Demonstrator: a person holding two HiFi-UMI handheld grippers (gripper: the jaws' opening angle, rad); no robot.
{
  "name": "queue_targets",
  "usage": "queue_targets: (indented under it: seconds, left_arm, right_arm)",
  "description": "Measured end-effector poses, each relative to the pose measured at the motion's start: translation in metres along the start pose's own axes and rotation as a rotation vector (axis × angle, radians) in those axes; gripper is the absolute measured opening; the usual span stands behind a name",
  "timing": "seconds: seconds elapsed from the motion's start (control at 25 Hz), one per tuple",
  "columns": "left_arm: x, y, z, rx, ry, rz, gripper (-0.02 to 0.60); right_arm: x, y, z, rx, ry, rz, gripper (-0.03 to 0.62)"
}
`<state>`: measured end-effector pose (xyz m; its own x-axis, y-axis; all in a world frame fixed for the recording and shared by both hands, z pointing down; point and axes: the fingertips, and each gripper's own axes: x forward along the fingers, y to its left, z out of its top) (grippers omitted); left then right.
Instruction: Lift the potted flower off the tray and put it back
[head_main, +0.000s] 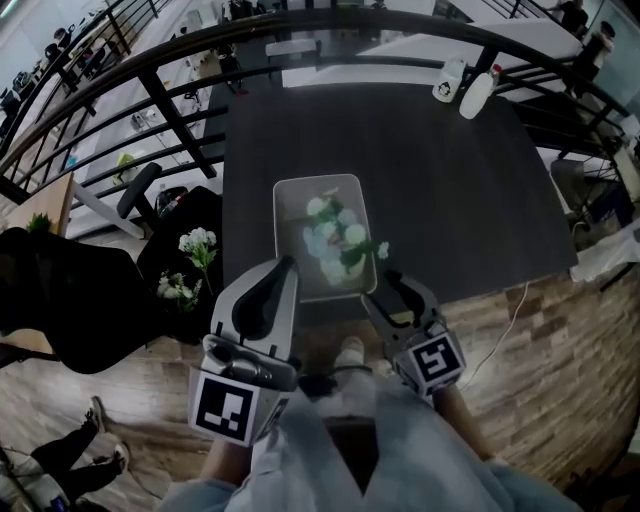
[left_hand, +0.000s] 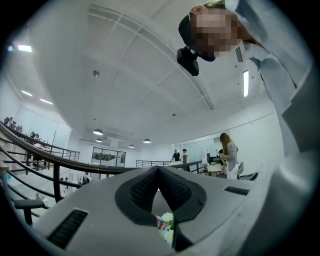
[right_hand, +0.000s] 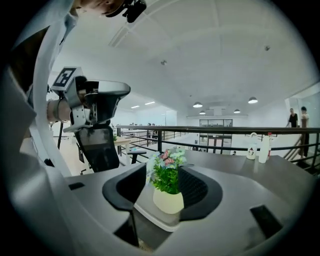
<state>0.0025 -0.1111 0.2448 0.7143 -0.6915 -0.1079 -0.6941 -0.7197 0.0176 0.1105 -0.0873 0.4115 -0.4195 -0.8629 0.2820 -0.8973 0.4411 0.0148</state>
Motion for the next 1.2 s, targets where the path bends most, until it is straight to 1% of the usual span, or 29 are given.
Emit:
queue_targets:
  seconds: [0.08,0.28,0.44,0.48,0.6,0.88,1.04,1.2]
  left_arm:
    - [0.000,0.001,-0.003,-0.002,0.010,0.018,-0.002]
    - [-0.001,0.005,-0.008,-0.005,0.026,0.062,-0.002]
    - [-0.002,0.010,-0.011,-0.010,0.040,0.089,-0.002]
    - [-0.002,0.011,-0.010,-0.013,0.038,0.095,-0.002]
    - [-0.003,0.013,-0.008,-0.010,0.032,0.109,-0.002]
    - [-0.010,0.020,-0.013,0.000,0.066,0.151,-0.002]
    - [-0.008,0.019,-0.014,0.016,0.073,0.160,-0.002]
    - [-0.009,0.021,-0.017,0.018,0.087,0.182,-0.002]
  right_arm:
    - [0.005,-0.003,-0.010,0.004,0.017,0.011,0.216]
    - [0.015,-0.004,-0.036,-0.003,0.082,0.053,0.218]
    - [0.026,-0.005,-0.056,0.018,0.118,0.060,0.258]
    - [0.028,-0.006,-0.060,0.025,0.132,0.057,0.277]
    - [0.037,-0.007,-0.073,0.039,0.159,0.069,0.288]
    - [0.050,-0.003,-0.098,0.055,0.218,0.124,0.288]
    - [0.056,-0.012,-0.108,0.043,0.243,0.107,0.299]
    - [0.064,-0.017,-0.112,0.034,0.267,0.119,0.313]
